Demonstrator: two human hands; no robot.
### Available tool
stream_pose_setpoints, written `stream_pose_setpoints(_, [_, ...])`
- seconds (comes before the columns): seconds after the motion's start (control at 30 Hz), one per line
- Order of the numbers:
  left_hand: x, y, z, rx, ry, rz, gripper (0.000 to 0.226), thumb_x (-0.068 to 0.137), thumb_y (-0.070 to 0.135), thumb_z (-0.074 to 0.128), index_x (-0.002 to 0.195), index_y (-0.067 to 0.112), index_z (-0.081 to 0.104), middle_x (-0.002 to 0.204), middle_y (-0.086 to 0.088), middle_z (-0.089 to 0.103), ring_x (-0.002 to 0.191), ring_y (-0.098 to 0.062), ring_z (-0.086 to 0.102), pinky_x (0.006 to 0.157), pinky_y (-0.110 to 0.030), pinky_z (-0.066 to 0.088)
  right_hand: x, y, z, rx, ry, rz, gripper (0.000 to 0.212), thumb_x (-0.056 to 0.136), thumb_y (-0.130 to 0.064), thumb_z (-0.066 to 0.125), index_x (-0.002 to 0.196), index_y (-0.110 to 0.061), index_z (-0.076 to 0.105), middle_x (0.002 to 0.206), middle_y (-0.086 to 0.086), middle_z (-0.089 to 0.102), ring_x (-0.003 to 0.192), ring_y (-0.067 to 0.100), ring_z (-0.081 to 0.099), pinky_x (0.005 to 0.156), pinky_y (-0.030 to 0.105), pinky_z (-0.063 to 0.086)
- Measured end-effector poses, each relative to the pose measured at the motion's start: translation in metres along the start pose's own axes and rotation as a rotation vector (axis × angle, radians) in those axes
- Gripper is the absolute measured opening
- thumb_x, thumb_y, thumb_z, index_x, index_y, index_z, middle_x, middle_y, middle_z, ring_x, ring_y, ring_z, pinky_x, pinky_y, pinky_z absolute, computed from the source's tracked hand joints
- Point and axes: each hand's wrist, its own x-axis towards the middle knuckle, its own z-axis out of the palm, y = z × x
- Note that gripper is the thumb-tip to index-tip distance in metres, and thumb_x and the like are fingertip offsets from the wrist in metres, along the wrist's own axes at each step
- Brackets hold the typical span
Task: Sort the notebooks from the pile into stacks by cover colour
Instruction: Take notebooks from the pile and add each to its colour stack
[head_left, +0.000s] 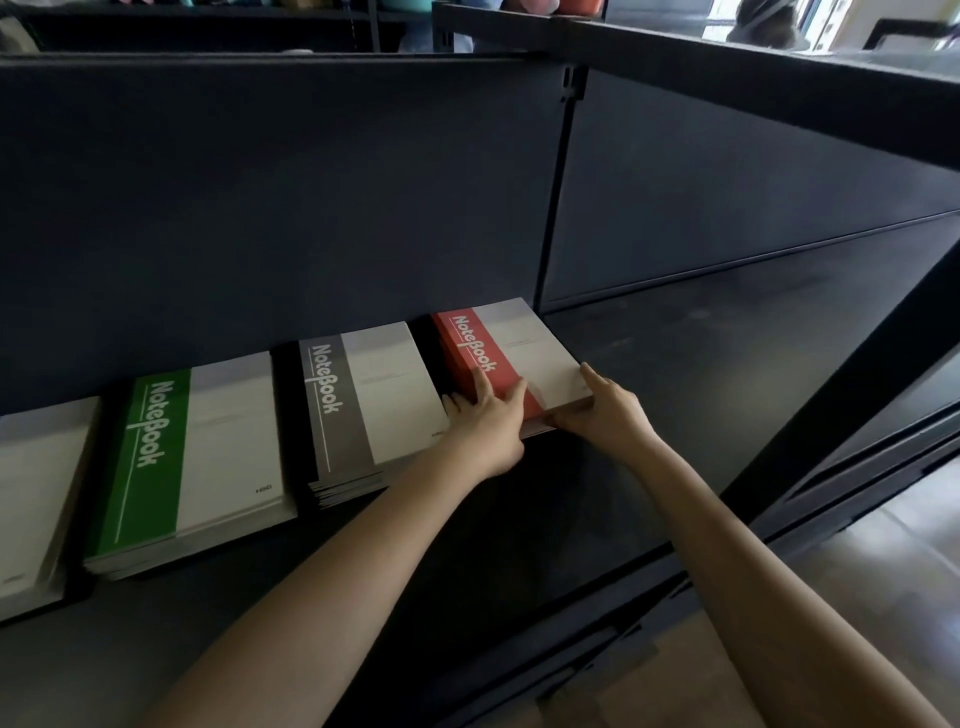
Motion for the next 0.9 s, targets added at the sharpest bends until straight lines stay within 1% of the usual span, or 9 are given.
stream_pose_setpoints(0.2, [0.010, -0.009, 0.004, -0.094, -0.001, -0.001, 0.082, 0.091, -0.007, 0.043, 0.153, 0.030, 0.005, 0.155, -0.016, -0.026, 0.143, -0.049, 0.007, 0.118, -0.053, 0.016, 0.006, 0.000, -0.003, 0.015, -0.013, -0.010, 0.076, 0.077, -0.027, 0.079, 0.139, -0.005, 0.040, 0.127, 0.011, 0.058, 0.120, 0.026, 0.051, 0.085, 0.023, 0.038])
stream_pose_setpoints(0.33, [0.009, -0.008, 0.004, -0.118, 0.024, -0.001, 0.079, 0.090, -0.008, 0.044, 0.152, 0.030, 0.013, 0.157, -0.016, -0.020, 0.142, -0.050, 0.009, 0.117, -0.054, 0.019, 0.003, -0.001, -0.001, 0.033, -0.020, -0.001, 0.085, 0.077, -0.030, 0.078, 0.144, -0.005, 0.032, 0.133, 0.012, 0.053, 0.124, 0.027, 0.047, 0.096, 0.029, 0.038])
stream_pose_setpoints(0.43, [0.004, -0.008, 0.002, -0.123, 0.126, 0.026, 0.073, 0.090, -0.003, 0.049, 0.150, 0.026, 0.019, 0.158, -0.017, 0.006, 0.141, -0.044, 0.021, 0.116, -0.053, 0.019, -0.002, -0.003, -0.002, 0.020, -0.032, -0.005, 0.088, 0.081, -0.028, 0.075, 0.149, -0.007, 0.024, 0.145, 0.011, 0.040, 0.133, 0.026, 0.038, 0.102, 0.027, 0.032])
stream_pose_setpoints(0.5, [-0.002, -0.012, -0.001, -0.073, 0.239, 0.068, 0.070, 0.092, 0.010, 0.057, 0.150, 0.023, 0.021, 0.152, -0.013, 0.030, 0.137, -0.036, 0.033, 0.115, -0.054, 0.023, -0.007, -0.006, -0.003, -0.009, -0.025, -0.046, 0.085, 0.082, -0.023, 0.074, 0.149, -0.009, 0.024, 0.150, 0.010, 0.033, 0.136, 0.026, 0.033, 0.105, 0.027, 0.030])
stream_pose_setpoints(0.57, [-0.012, -0.019, -0.006, -0.021, 0.313, 0.096, 0.072, 0.092, 0.024, 0.062, 0.150, 0.022, 0.020, 0.147, -0.008, 0.042, 0.134, -0.029, 0.041, 0.113, -0.054, 0.024, -0.009, -0.012, -0.005, -0.049, -0.015, -0.105, 0.089, 0.081, -0.021, 0.075, 0.151, -0.012, 0.021, 0.154, 0.008, 0.027, 0.140, 0.025, 0.028, 0.109, 0.029, 0.027])
stream_pose_setpoints(0.67, [-0.031, -0.039, -0.014, 0.001, 0.377, 0.092, 0.073, 0.090, 0.033, 0.063, 0.150, 0.023, 0.022, 0.141, -0.003, 0.050, 0.129, -0.025, 0.047, 0.113, -0.057, 0.022, -0.012, -0.028, -0.004, -0.055, 0.010, -0.193, 0.089, 0.082, -0.027, 0.073, 0.152, -0.017, 0.019, 0.157, 0.006, 0.021, 0.143, 0.024, 0.023, 0.116, 0.039, 0.020])
stream_pose_setpoints(0.77, [-0.054, -0.067, -0.019, -0.018, 0.473, 0.048, 0.069, 0.090, 0.036, 0.062, 0.149, 0.023, 0.028, 0.139, -0.002, 0.053, 0.125, -0.024, 0.050, 0.109, -0.051, 0.031, -0.012, -0.049, 0.003, -0.172, 0.064, -0.244, 0.084, 0.085, -0.026, 0.069, 0.152, -0.022, 0.019, 0.159, 0.003, 0.016, 0.147, 0.021, 0.010, 0.116, 0.057, 0.002])
stream_pose_setpoints(0.83, [-0.070, -0.090, -0.021, -0.017, 0.526, -0.007, 0.064, 0.091, 0.037, 0.058, 0.148, 0.023, 0.031, 0.143, -0.001, 0.048, 0.128, -0.024, 0.047, 0.111, -0.048, 0.029, -0.015, -0.067, 0.010, -0.237, 0.087, -0.258, 0.081, 0.086, -0.025, 0.066, 0.152, -0.023, 0.018, 0.159, 0.003, 0.015, 0.147, 0.021, 0.005, 0.112, 0.060, -0.004])
stream_pose_setpoints(0.9, [-0.086, -0.115, -0.022, 0.011, 0.569, -0.071, 0.059, 0.092, 0.036, 0.055, 0.146, 0.025, 0.033, 0.146, 0.000, 0.044, 0.132, -0.024, 0.042, 0.113, -0.049, 0.026, -0.018, -0.089, 0.020, -0.225, 0.075, -0.306, 0.080, 0.087, -0.027, 0.065, 0.152, -0.023, 0.019, 0.158, 0.004, 0.017, 0.147, 0.022, 0.008, 0.112, 0.061, -0.004])
